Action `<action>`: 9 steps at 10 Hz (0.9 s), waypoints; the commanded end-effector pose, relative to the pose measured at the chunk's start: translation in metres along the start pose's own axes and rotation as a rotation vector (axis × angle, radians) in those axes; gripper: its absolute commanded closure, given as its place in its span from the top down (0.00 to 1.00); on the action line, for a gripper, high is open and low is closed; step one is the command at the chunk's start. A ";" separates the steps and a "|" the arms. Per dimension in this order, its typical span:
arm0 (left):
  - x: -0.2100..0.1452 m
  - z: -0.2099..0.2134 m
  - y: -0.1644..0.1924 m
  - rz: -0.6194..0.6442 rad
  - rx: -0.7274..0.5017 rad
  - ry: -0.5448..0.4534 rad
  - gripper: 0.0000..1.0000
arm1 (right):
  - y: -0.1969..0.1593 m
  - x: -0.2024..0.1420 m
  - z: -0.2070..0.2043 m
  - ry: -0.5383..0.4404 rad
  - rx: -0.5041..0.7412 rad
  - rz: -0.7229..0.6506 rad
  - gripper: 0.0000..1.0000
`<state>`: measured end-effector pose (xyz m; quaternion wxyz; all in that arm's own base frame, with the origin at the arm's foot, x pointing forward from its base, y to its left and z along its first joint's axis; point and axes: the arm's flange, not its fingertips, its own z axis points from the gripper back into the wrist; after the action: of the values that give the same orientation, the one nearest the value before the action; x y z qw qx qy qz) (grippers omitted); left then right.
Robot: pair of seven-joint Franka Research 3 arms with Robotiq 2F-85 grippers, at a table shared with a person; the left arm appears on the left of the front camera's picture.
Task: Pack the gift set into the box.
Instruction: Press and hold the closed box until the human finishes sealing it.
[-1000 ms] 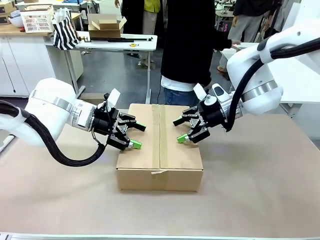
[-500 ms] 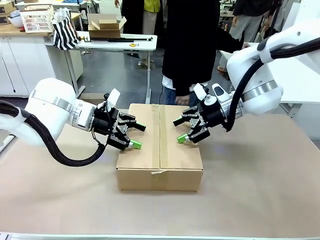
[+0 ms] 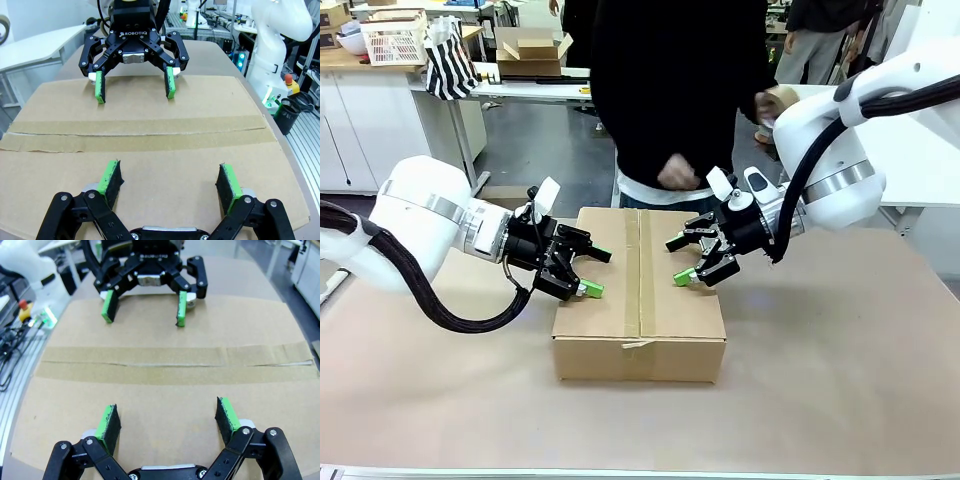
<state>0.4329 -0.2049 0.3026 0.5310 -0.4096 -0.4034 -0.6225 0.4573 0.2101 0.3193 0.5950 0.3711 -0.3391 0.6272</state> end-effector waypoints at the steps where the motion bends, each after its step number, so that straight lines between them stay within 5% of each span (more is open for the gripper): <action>1: -0.005 0.000 -0.002 0.003 -0.014 0.007 1.00 | 0.000 -0.004 -0.003 0.010 0.000 -0.004 1.00; 9: -0.005 0.000 -0.002 0.003 -0.014 0.007 1.00 | 0.000 -0.004 -0.003 0.010 0.000 -0.004 1.00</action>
<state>0.4329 -0.2049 0.3026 0.5310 -0.4097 -0.4034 -0.6225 0.4573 0.2101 0.3193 0.5949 0.3711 -0.3391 0.6272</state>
